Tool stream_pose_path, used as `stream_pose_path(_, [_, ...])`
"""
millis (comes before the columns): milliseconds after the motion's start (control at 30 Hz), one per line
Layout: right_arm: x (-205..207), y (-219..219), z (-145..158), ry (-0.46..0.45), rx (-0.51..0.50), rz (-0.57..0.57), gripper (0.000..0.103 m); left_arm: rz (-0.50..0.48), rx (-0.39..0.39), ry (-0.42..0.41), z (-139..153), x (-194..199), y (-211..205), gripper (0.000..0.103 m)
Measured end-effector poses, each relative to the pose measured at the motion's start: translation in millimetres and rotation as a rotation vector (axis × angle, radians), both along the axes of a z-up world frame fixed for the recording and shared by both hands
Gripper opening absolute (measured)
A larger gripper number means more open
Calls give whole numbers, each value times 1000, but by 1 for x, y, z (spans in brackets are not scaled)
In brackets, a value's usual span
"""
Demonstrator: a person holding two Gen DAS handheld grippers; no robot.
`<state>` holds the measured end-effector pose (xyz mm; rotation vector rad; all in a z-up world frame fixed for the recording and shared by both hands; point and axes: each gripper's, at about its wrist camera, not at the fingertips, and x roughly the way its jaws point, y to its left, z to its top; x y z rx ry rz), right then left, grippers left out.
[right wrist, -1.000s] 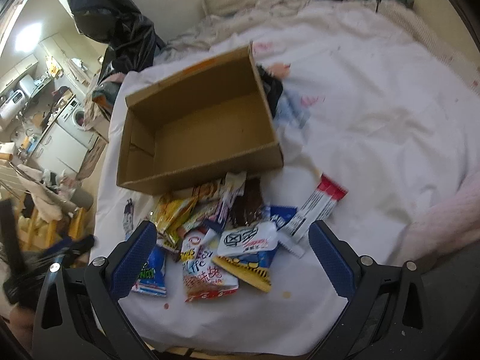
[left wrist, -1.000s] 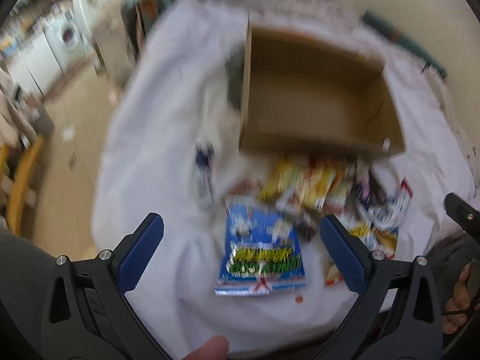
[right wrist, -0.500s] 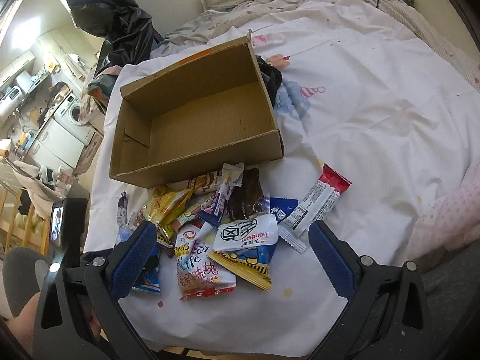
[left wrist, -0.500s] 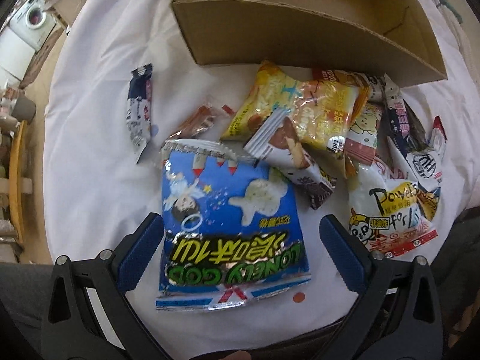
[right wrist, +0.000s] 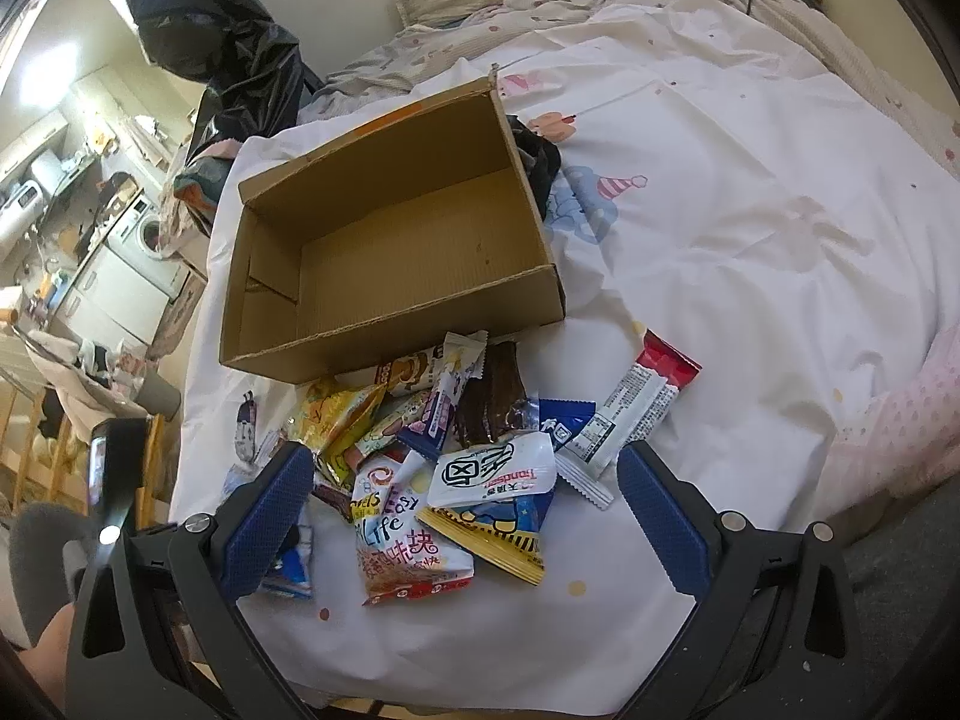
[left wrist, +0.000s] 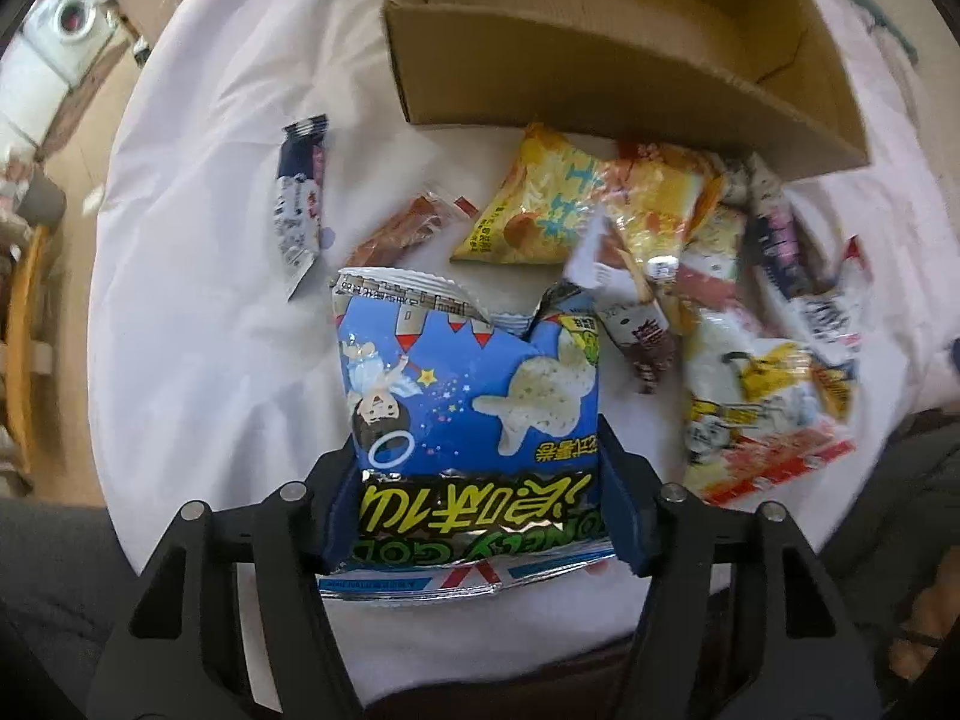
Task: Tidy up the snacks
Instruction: 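Grasp the blue chip bag with the left tool while the right tool grasps the white Powers bag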
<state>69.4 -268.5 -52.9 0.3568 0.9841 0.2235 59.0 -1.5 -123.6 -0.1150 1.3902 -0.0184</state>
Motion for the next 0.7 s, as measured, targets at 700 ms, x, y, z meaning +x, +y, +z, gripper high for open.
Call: stream_pose_path(700, [7, 71, -51, 299, 48, 308, 79, 49, -50, -190, 58, 11, 40, 62])
